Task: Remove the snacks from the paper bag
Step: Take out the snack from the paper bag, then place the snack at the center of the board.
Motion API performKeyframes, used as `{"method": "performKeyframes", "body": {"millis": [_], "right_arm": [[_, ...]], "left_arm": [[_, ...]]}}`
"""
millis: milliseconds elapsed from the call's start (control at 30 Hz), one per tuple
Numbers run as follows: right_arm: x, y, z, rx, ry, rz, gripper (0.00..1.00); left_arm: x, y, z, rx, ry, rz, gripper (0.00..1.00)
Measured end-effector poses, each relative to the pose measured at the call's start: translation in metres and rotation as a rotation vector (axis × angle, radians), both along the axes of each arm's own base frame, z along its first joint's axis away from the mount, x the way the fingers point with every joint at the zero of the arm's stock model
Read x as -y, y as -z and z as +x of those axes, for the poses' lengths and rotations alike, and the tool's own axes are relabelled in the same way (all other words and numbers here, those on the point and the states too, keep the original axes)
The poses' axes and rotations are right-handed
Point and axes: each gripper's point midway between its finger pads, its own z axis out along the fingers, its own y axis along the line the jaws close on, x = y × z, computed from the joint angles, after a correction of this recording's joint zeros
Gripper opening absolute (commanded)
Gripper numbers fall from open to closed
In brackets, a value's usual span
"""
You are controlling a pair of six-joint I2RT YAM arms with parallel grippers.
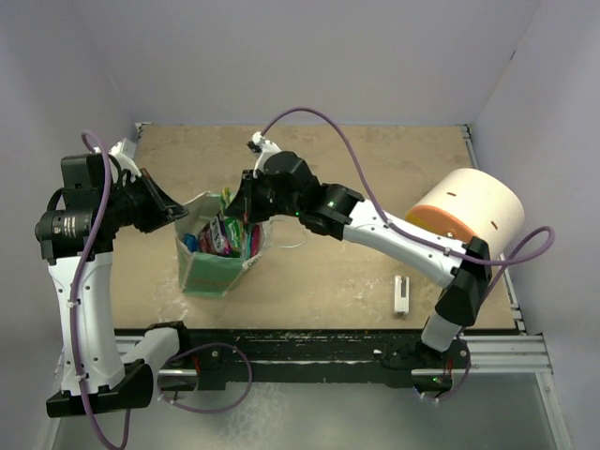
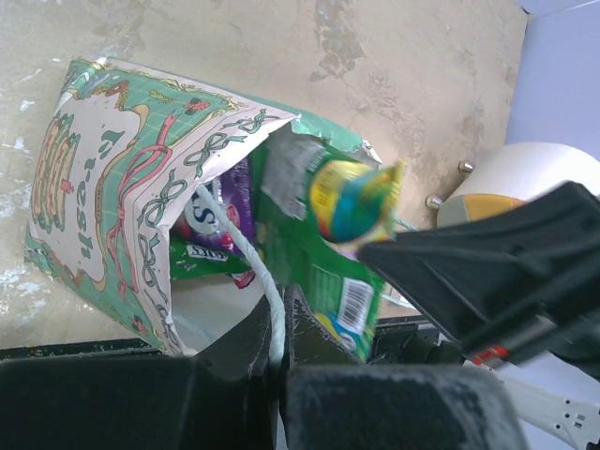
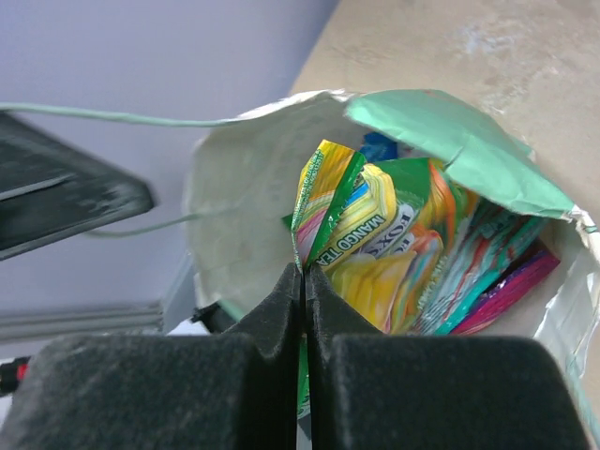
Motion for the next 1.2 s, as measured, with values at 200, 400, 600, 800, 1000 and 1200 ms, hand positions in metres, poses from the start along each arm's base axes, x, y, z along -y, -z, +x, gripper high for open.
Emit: {"method": "performKeyframes", "body": {"millis": [200, 400, 600, 800, 1000, 1200], "right_arm": [[0.01, -0.041, -0.02, 0.048, -0.076, 0.077, 0.0], [0.023, -0.068, -0.02, 0.111, -0.087, 0.095, 0.0], [0.065, -0.105, 0.026, 0.162, 0.02, 0.141, 0.0], [0.132, -0.119, 0.098, 0.221, 0.225, 0.115, 0.0], [0.194, -0.1, 0.152, 0.263, 0.423, -0.019, 0.0], [0.254, -0.021, 0.216, 0.196, 0.569, -0.227, 0.0]], "left_arm": [[-0.001, 0.001, 0.0, 0.007, -0.007, 0.003, 0.0], [-0.001, 0.002, 0.0, 0.013, -0.02, -0.003, 0.0], [-0.001, 0.001, 0.001, 0.017, -0.019, -0.001, 0.0], [-0.001, 0.002, 0.001, 0.02, -0.004, 0.006, 0.0], [0.001, 0.003, 0.004, 0.016, 0.025, 0.009, 0.0], [0.001, 0.001, 0.005, 0.025, 0.043, 0.02, 0.0]]}}
